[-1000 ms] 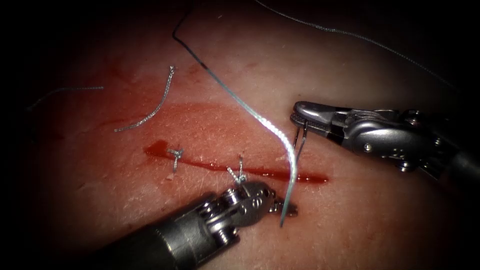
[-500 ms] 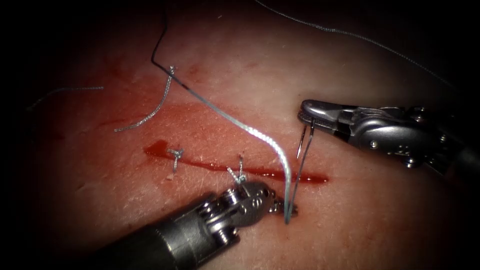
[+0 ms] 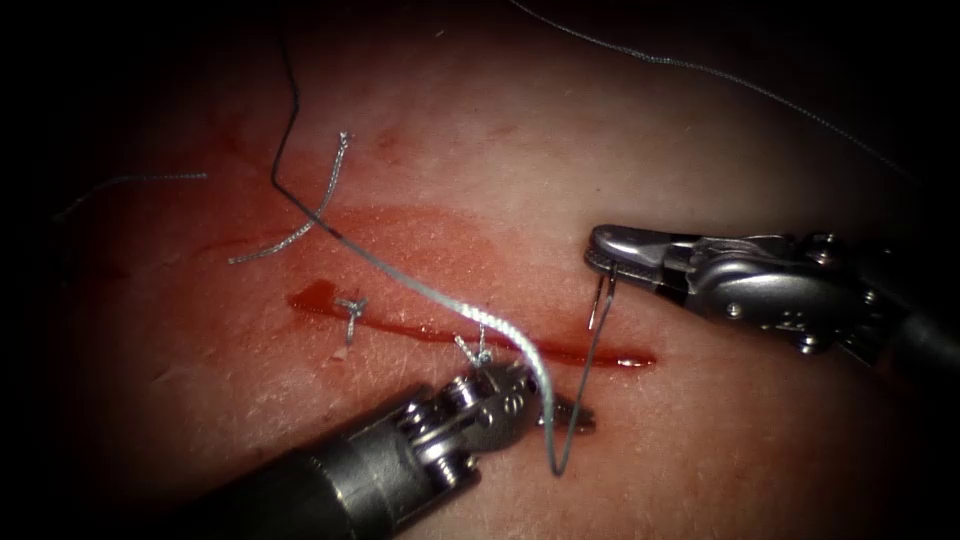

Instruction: Wound Closure

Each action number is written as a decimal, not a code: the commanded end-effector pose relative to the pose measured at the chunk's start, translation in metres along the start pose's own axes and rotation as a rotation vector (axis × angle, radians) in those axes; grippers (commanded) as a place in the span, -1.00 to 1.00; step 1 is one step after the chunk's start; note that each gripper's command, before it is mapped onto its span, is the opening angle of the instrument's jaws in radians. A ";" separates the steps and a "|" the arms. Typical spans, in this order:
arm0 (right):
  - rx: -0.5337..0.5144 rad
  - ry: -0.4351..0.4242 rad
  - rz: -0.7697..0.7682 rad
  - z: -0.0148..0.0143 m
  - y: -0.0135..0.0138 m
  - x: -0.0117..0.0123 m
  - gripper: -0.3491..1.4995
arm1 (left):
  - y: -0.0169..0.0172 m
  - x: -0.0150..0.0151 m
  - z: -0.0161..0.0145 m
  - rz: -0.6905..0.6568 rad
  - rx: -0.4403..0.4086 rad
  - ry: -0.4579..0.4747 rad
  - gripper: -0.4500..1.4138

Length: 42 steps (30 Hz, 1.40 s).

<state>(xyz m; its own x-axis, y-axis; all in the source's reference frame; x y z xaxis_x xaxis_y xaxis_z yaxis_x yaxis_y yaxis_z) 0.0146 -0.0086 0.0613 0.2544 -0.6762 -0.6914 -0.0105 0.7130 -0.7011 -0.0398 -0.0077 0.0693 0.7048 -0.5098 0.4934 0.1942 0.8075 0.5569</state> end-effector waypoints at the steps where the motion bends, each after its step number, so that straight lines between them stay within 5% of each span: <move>1: 0.000 0.006 0.010 0.0007 0.0009 -0.0002 -1.00 | 0.0005 -0.0011 -0.0003 0.005 -0.003 -0.006 -1.00; 9: 0.016 0.019 0.106 0.0004 0.0010 -0.0001 -1.00 | 0.0005 -0.0006 0.0000 0.003 -0.006 0.003 -1.00; 14: -0.039 0.048 0.171 0.0000 0.0023 -0.0007 -1.00 | 0.0005 0.0029 0.0013 -0.014 -0.011 0.166 -1.00; 23: -0.045 0.048 0.239 0.0000 0.0028 -0.0009 -1.00 | 0.0016 0.0066 0.0031 -0.102 -0.067 0.274 -1.00; 42: -0.036 0.055 0.517 -0.0006 0.0023 -0.0018 -1.00 | 0.0037 0.0087 0.0050 -0.142 -0.115 0.324 -1.00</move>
<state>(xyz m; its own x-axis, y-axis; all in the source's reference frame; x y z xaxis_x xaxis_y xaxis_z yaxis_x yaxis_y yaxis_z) 0.0132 -0.0068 0.0613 0.1562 -0.2335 -0.9597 -0.1538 0.9541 -0.2571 -0.0358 -0.0116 0.0794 0.8426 -0.5137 0.1617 0.3695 0.7699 0.5202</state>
